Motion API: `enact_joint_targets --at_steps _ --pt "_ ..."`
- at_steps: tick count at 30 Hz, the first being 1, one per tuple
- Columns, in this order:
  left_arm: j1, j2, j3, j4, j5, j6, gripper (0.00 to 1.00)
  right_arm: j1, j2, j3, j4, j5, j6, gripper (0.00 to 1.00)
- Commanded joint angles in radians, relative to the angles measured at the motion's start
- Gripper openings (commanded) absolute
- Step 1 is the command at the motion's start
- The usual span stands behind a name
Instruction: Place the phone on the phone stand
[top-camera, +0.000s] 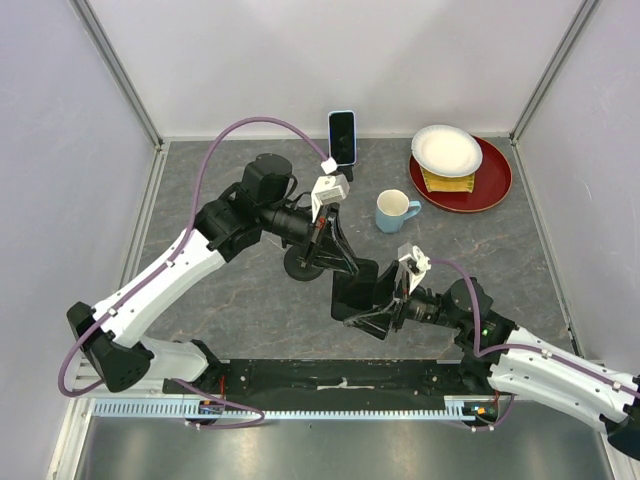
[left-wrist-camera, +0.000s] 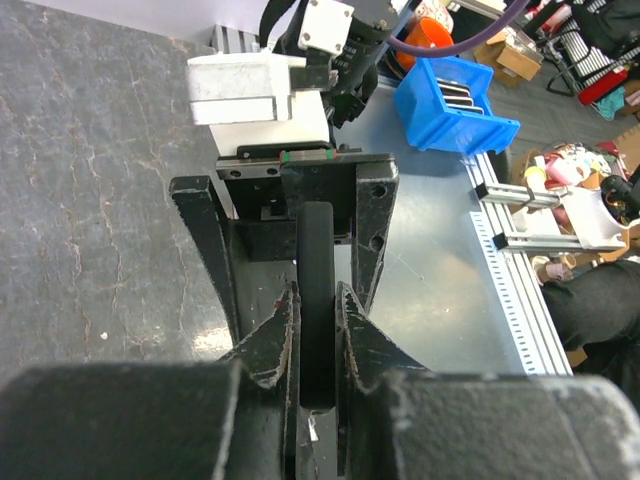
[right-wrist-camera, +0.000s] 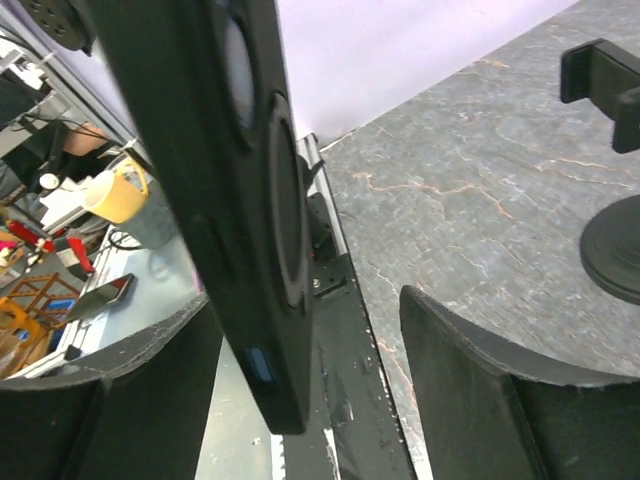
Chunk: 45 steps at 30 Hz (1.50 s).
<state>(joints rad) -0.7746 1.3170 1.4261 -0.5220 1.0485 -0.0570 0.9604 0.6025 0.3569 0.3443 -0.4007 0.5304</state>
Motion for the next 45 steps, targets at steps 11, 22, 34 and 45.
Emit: enact_joint_targets --at_steps 11,22,34,45 --pt "0.034 -0.07 -0.147 0.18 0.105 -0.029 0.02 0.008 0.106 -0.035 0.263 -0.089 0.056 0.42" --pt "0.037 -0.041 -0.171 0.267 0.116 -0.158 0.35 0.008 0.045 -0.059 0.277 0.074 0.049 0.0" --pt "0.037 -0.016 -0.199 0.333 0.113 -0.239 0.57 0.009 -0.018 -0.035 0.246 0.135 0.017 0.0" --pt "0.035 0.022 -0.201 0.341 0.11 -0.265 0.41 0.011 0.057 0.011 0.292 0.135 0.0 0.0"
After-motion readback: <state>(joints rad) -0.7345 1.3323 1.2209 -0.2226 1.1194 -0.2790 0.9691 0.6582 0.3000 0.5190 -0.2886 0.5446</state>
